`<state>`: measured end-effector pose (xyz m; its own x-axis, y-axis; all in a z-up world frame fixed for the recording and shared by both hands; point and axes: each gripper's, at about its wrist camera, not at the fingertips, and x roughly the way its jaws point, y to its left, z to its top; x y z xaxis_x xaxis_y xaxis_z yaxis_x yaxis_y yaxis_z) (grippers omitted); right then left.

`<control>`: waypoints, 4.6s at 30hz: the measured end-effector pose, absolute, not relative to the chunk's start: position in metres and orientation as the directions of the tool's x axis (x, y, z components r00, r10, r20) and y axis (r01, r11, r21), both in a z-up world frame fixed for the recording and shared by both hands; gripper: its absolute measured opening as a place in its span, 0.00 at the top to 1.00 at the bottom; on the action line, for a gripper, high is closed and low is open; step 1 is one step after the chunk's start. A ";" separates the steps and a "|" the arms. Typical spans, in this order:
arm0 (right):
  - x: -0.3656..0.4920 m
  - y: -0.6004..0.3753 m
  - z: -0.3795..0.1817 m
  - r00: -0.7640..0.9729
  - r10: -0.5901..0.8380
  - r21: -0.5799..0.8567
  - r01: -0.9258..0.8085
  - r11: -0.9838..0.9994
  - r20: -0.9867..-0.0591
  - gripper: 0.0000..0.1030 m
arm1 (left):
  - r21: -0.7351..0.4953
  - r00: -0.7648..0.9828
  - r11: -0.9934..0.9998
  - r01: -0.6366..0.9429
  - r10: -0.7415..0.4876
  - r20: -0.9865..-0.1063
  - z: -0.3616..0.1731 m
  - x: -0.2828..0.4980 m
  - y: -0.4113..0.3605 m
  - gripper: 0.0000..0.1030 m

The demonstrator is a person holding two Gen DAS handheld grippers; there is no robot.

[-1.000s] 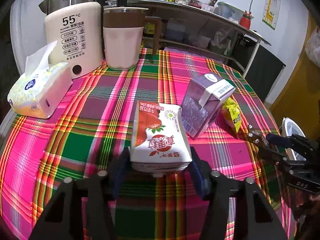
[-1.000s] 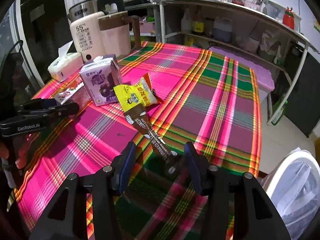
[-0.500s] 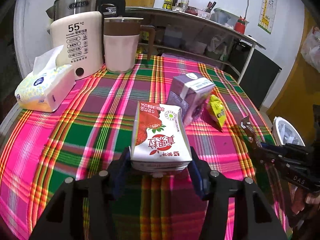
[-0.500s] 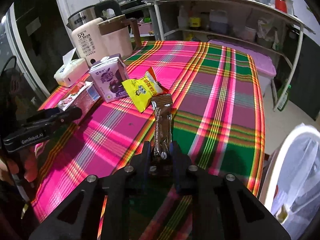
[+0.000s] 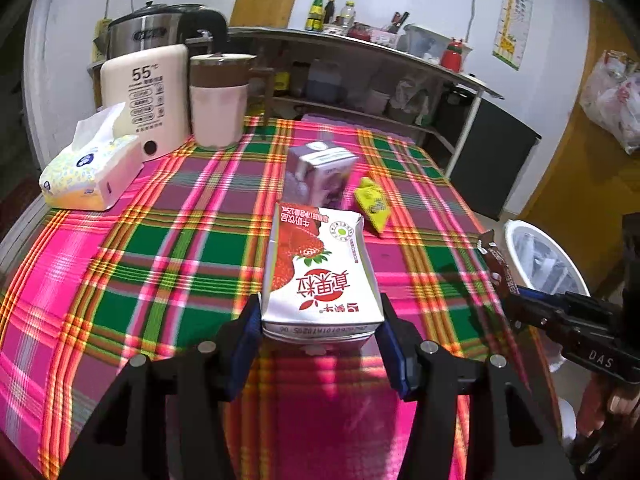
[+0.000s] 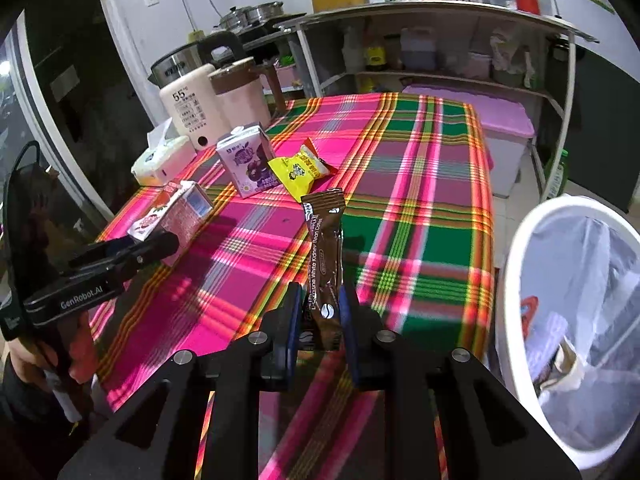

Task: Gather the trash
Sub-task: 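Carry the juice carton and coffee stick over the bin and open both tools, then move both empty tools back over the table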

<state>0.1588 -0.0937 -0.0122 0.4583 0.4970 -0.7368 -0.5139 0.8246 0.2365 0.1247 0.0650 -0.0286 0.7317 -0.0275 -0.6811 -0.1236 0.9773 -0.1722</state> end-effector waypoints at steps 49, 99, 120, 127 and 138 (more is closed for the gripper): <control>0.123 -0.229 0.017 0.624 0.365 0.246 -0.272 0.931 -0.692 0.81 | -0.175 0.715 0.966 0.192 -0.260 -0.649 0.000 0.147 -0.076 0.45; 0.130 -0.289 0.006 0.646 0.244 0.247 -0.088 0.965 -0.723 0.58 | -0.233 0.639 0.898 0.372 -0.430 -0.637 0.000 0.185 -0.143 0.44; 0.113 -0.212 0.014 0.600 0.397 0.275 -0.289 0.917 -0.694 0.58 | -0.194 0.721 0.960 0.200 -0.278 -0.634 -0.003 0.145 -0.063 0.44; 0.117 -0.188 0.012 0.576 0.433 0.272 -0.347 0.897 -0.693 0.58 | -0.175 0.737 0.975 0.136 -0.218 -0.640 -0.007 0.141 -0.038 0.44; 0.133 -0.158 0.010 0.546 0.463 0.268 -0.401 0.876 -0.698 0.53 | -0.158 0.755 0.986 0.057 -0.146 -0.639 -0.009 0.139 -0.002 0.44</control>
